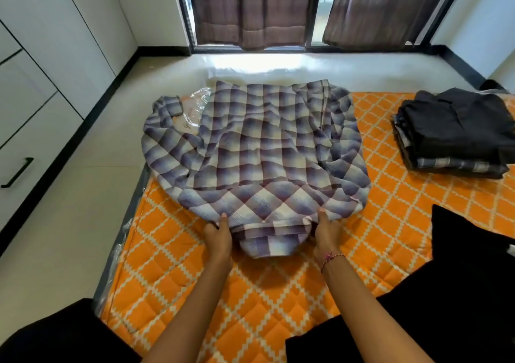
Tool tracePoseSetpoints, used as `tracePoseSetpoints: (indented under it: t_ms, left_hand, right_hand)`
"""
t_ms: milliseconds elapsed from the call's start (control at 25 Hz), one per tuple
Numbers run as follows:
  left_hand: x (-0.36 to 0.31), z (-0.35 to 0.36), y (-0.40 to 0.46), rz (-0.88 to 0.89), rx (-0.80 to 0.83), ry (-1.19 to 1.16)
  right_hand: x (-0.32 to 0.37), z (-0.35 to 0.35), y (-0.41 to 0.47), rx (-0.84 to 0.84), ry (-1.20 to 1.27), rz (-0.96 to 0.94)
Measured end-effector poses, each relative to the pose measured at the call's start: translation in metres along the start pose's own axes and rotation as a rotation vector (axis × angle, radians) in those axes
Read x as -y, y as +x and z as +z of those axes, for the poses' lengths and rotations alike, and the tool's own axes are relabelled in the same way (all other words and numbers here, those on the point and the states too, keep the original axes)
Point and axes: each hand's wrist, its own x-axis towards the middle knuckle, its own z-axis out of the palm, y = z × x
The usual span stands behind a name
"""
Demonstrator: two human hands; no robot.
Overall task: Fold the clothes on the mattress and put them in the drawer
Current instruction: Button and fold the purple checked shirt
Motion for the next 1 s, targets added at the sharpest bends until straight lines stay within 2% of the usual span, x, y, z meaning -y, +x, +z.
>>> tracePoseSetpoints:
  t_ms: [80,160,280,360,440,480,560,600,640,680,760,800,880,1000]
  left_hand:
    - [0.02,-0.003,-0.003,-0.124,-0.052,-0.063]
    - [0.031,-0.002,-0.011,-0.163,0.019,-0.096]
    - [0.037,-0.003,-0.02,-0.152,0.202,0.0]
    - [0.04,-0.015,-0.029,-0.103,0.195,0.044]
    - [0.046,-0.03,-0.046,-0.006,0.199,0.126]
    - [0.049,-0.036,-0.054,0.069,0.186,0.238]
    - [0.047,-0.036,-0.055,0.34,0.075,0.583]
    - [0.039,-0.03,-0.043,0.507,0.034,0.741]
    - [0.026,-0.022,-0.028,0.626,0.074,0.888]
    - [0.012,-0.015,-0.007,0.71,0.143,1.028]
    - [-0.004,-0.011,0.038,0.78,0.227,1.219]
    - [-0.001,-0.013,0.054,0.767,0.232,1.267]
    - [0.014,-0.023,0.068,0.712,0.212,1.338]
    - [0.03,-0.029,0.058,0.611,0.2,1.389]
  right_hand:
    - [-0.017,-0.007,-0.014,-0.044,0.009,0.07]
    - [-0.026,-0.011,-0.024,0.056,0.012,0.13]
    - [-0.021,-0.009,-0.034,0.272,-0.052,0.225]
    - [-0.021,-0.02,-0.041,0.363,-0.07,0.368]
    - [-0.024,-0.043,-0.047,0.385,-0.283,0.426]
    - [-0.025,-0.055,-0.05,0.348,-0.512,0.326]
    - [-0.024,-0.066,-0.038,0.085,-0.908,-0.121]
    - [-0.018,-0.059,-0.031,-0.062,-0.945,-0.377]
    - [-0.006,-0.046,-0.023,-0.081,-0.874,-0.564]
    - [0.004,-0.031,-0.009,0.021,-0.848,-0.664]
    - [0.013,-0.009,0.016,0.248,-1.099,-0.695]
    - [0.01,-0.007,0.031,0.278,-1.269,-0.636]
    - [-0.009,-0.021,0.046,0.205,-1.437,-0.497]
    - [-0.027,-0.035,0.037,0.111,-1.452,-0.513]
